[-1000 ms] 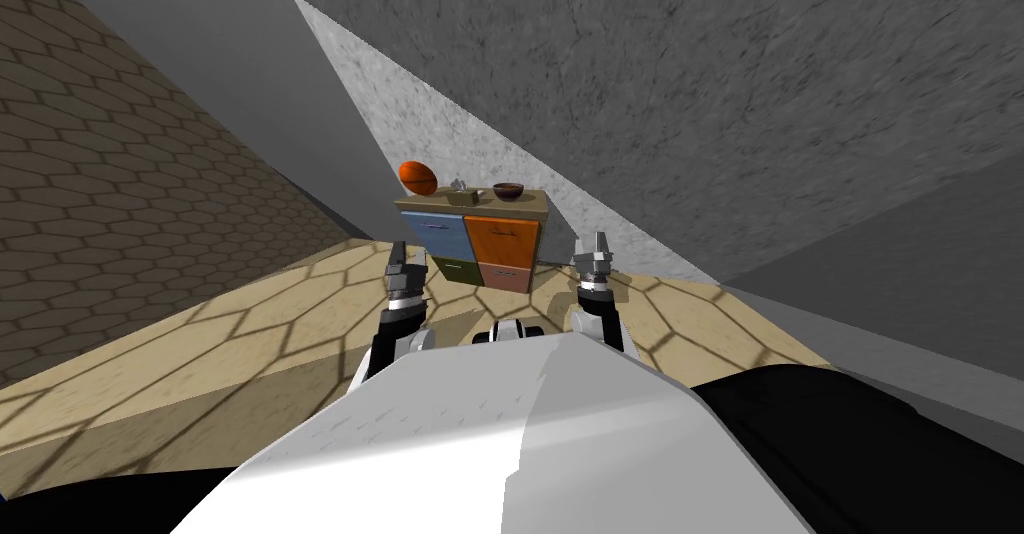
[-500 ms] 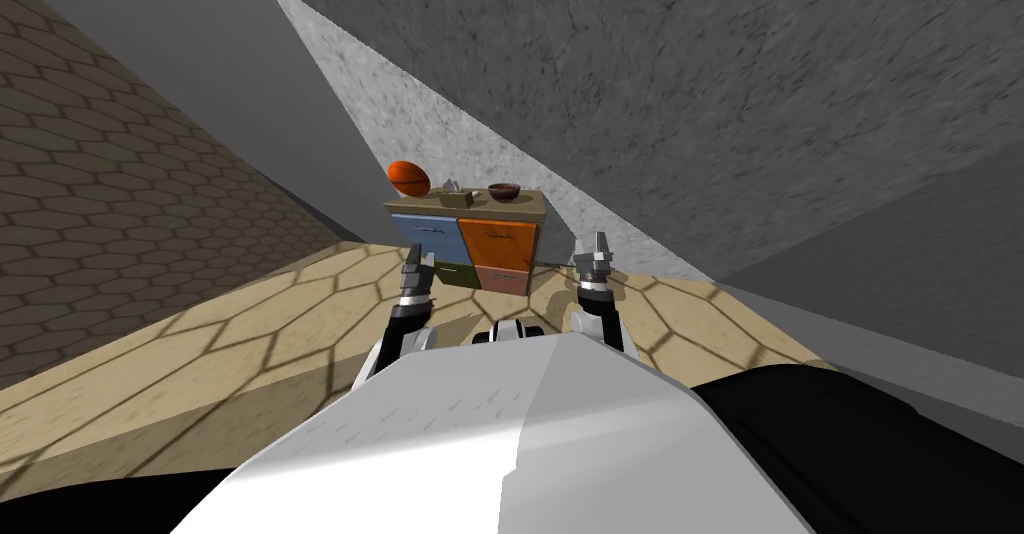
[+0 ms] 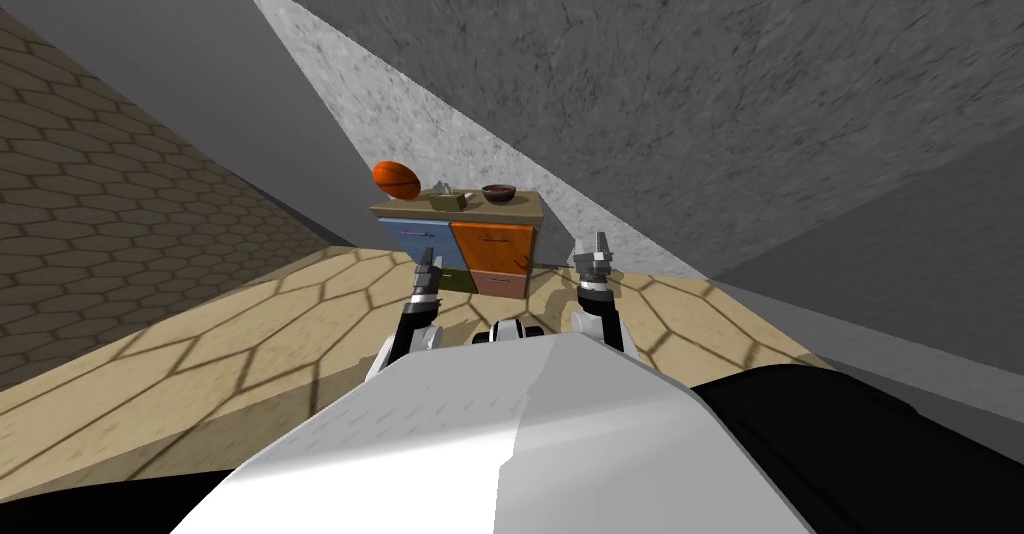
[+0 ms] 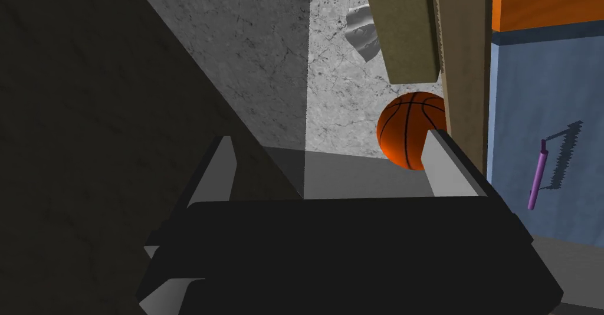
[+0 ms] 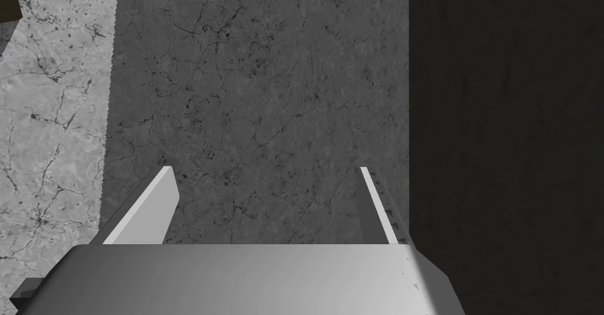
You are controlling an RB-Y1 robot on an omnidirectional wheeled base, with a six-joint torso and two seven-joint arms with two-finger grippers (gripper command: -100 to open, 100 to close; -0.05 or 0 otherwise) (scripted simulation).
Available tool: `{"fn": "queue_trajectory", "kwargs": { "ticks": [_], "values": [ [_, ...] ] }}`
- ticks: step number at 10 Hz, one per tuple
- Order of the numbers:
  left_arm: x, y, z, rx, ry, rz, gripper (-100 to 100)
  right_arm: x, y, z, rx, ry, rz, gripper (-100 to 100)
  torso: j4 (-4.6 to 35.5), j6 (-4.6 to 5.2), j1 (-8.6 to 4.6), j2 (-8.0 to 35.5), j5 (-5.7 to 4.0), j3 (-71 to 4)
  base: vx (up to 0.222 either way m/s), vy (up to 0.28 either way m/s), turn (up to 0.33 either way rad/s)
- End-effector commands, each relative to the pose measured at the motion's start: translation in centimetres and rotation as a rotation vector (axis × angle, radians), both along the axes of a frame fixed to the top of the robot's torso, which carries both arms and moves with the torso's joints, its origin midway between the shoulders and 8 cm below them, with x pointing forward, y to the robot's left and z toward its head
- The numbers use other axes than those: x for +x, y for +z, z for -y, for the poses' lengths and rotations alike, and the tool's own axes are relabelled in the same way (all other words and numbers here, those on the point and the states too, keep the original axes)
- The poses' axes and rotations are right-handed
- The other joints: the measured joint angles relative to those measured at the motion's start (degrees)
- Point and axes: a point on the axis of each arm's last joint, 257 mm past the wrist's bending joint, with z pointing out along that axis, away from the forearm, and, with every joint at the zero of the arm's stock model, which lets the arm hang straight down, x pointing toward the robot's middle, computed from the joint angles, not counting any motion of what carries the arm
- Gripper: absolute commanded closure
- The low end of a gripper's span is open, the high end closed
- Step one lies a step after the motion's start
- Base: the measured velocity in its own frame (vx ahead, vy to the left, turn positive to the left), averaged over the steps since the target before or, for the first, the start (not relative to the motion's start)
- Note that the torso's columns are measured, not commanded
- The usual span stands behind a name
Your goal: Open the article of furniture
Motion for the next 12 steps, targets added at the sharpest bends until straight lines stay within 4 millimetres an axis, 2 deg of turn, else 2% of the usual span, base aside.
{"fn": "queue_trajectory", "kwargs": {
  "ticks": [1,5,9,10,12],
  "values": [
    [1.1,-1.9,0.2,-0.006,0.001,-0.038,-100,0.0,0.0,0.0,0.000,0.000,0.000,0,0.0,0.01,0.01,0.1,0.00,0.0,0.080,-0.016,-0.073],
    [3.2,-5.9,1.4,-0.005,-0.007,-0.123,-100,0.0,0.0,0.0,0.000,0.000,0.000,0,0.0,0.01,-0.07,-0.1,-0.02,-0.1,0.113,-0.026,-0.086],
    [4.2,-8.3,2.1,0.013,-0.018,-0.175,-100,0.0,0.0,0.0,0.000,0.000,0.000,0,0.0,0.01,0.02,0.1,0.01,0.1,0.080,-0.014,-0.049],
    [4.7,-9.6,2.5,0.024,-0.024,-0.202,-100,0.0,0.0,0.0,0.000,0.000,0.000,0,0.0,0.01,0.01,0.1,0.00,0.0,0.089,-0.002,-0.079],
    [5.2,-10.8,2.9,0.034,-0.030,-0.230,-100,0.0,0.0,0.0,0.000,0.000,0.000,0,0.0,0.01,-0.07,-0.2,-0.02,-0.1,0.107,-0.014,-0.074]
  ]
}}
